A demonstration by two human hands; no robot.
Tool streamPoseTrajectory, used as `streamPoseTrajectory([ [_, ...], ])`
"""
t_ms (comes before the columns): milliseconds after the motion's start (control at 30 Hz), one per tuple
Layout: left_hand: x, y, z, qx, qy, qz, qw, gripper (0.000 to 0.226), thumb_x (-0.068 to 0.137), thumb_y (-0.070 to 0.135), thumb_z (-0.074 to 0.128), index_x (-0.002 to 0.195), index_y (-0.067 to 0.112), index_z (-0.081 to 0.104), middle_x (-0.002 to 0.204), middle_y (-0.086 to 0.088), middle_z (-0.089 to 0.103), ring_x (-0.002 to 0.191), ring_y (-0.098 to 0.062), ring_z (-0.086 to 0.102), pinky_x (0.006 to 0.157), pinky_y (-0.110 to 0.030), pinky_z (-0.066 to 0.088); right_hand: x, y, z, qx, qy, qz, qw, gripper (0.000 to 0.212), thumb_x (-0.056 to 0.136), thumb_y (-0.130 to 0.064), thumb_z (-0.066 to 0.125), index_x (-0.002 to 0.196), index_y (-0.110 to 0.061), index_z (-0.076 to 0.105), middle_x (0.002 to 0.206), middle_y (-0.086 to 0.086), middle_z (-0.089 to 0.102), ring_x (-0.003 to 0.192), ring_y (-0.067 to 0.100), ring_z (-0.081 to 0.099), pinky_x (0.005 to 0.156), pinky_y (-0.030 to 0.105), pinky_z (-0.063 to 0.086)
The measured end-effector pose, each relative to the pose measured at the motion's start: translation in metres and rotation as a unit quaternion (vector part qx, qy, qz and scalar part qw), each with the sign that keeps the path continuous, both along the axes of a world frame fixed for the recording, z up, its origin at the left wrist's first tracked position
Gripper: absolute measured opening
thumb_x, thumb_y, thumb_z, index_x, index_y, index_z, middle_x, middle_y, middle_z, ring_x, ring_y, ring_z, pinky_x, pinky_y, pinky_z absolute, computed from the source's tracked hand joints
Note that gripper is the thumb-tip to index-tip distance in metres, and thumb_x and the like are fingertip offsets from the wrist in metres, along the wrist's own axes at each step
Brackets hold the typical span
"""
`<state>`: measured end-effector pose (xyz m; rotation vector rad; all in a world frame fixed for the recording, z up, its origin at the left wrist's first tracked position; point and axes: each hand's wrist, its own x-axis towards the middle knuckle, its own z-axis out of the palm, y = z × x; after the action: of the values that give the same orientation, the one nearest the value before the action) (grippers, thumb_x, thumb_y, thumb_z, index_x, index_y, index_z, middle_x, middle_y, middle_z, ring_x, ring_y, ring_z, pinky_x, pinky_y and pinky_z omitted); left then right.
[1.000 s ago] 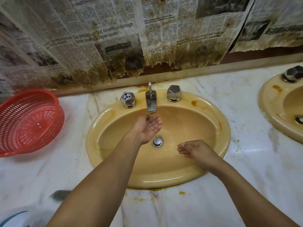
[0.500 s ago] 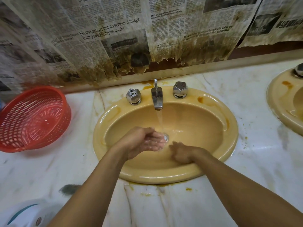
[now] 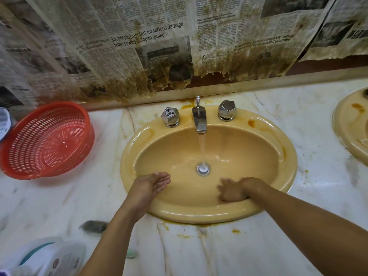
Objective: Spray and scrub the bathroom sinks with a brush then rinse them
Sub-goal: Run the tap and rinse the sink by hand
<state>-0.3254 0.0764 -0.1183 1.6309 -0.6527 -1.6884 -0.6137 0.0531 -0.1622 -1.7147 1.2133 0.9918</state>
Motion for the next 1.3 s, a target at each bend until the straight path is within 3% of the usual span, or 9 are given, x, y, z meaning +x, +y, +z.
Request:
streamPoseTrajectory([
  [100,-0.003,-0.004,-0.001,0.003,0.004,0.001,1.000,0.034,0.111,0.017,0.043,0.116,-0.006,0.068,0.112,-0.017,0.076,0.109,-0.026,0.074,0.104,-0.038,0.052,0.026,0.008,-0.002,0.099,-0.068,-0.078,0.990,0.084,0.082,-0.084,0.022,0.158,-0.047,0.017,0.168,-0.018,0.011,0.156,0.019,0.013,0.124,0.050,0.009],
  [167,-0.004,-0.005,-0.001,0.010,0.004,-0.002,1.000,0.033,0.111,0.018,0.044,0.116,-0.005,0.068,0.113,-0.017,0.076,0.109,-0.026,0.074,0.102,-0.038,0.054,0.022,0.009,-0.003,0.112,-0.080,-0.090,0.986,0.083,0.080,-0.088,0.020,0.155,-0.054,0.017,0.166,-0.023,0.014,0.155,0.016,0.015,0.125,0.049,0.009],
  [367,-0.020,-0.011,-0.006,0.014,-0.034,-0.032,0.999,0.029,0.109,0.018,0.046,0.119,0.004,0.071,0.114,-0.014,0.076,0.108,-0.023,0.074,0.091,-0.036,0.057,-0.042,0.001,0.022,-0.026,0.047,-0.058,0.997,0.060,0.107,-0.049,0.019,0.163,-0.029,0.017,0.171,-0.001,0.004,0.157,0.023,0.008,0.125,0.051,0.008],
  [500,-0.050,-0.020,-0.010,0.044,0.001,-0.035,0.998,0.034,0.109,0.024,0.047,0.116,0.002,0.072,0.110,-0.010,0.078,0.107,-0.024,0.074,0.095,-0.038,0.056,-0.031,0.021,0.060,0.052,-0.067,-0.071,0.994,0.059,0.104,-0.059,0.026,0.158,-0.036,0.032,0.164,-0.013,0.029,0.153,0.019,0.024,0.124,0.039,0.018],
  [733,-0.113,-0.070,-0.002,0.134,0.230,0.063,0.962,0.042,0.111,0.022,0.037,0.112,-0.008,0.066,0.115,-0.025,0.073,0.110,-0.033,0.069,0.098,-0.040,0.054,-0.034,0.042,0.057,-0.051,-0.116,-0.099,0.987,0.056,0.105,-0.057,0.021,0.136,-0.022,0.053,0.141,0.000,0.058,0.130,0.027,0.050,0.111,0.047,0.038],
  [933,-0.138,-0.104,0.002,0.161,0.231,0.063,0.957,0.037,0.107,0.021,0.040,0.099,0.001,0.071,0.081,-0.012,0.069,0.074,-0.021,0.064,0.071,-0.028,0.053,-0.039,0.042,0.048,-0.081,-0.131,-0.130,0.979,0.052,0.105,-0.056,0.026,0.134,-0.031,0.061,0.138,-0.006,0.061,0.125,0.023,0.053,0.108,0.043,0.042],
  [1067,-0.147,-0.104,0.011,0.160,0.242,0.009,0.957,0.029,0.104,0.016,0.043,0.105,0.005,0.069,0.086,-0.011,0.069,0.074,-0.020,0.064,0.063,-0.026,0.055,-0.044,0.037,0.050,-0.072,-0.110,-0.114,0.985,0.047,0.105,-0.050,0.029,0.125,-0.028,0.066,0.132,-0.003,0.063,0.120,0.025,0.054,0.103,0.044,0.044],
  [1200,-0.160,-0.078,0.027,0.155,0.235,-0.163,0.946,0.047,0.110,0.028,0.040,0.125,-0.009,0.065,0.120,-0.024,0.071,0.112,-0.035,0.071,0.091,-0.038,0.058,-0.064,0.003,0.032,-0.129,-0.016,-0.096,0.987,0.041,0.100,-0.038,0.033,0.122,-0.023,0.065,0.126,0.003,0.066,0.112,0.026,0.060,0.092,0.039,0.048],
  [1300,-0.160,-0.062,0.029,0.132,0.161,-0.193,0.959,0.047,0.112,0.027,0.037,0.127,-0.009,0.063,0.124,-0.024,0.071,0.119,-0.034,0.069,0.102,-0.043,0.056,-0.061,-0.019,0.012,-0.097,-0.025,-0.117,0.988,0.047,0.105,-0.037,0.036,0.148,-0.020,0.048,0.153,0.010,0.047,0.142,0.028,0.041,0.115,0.041,0.033],
])
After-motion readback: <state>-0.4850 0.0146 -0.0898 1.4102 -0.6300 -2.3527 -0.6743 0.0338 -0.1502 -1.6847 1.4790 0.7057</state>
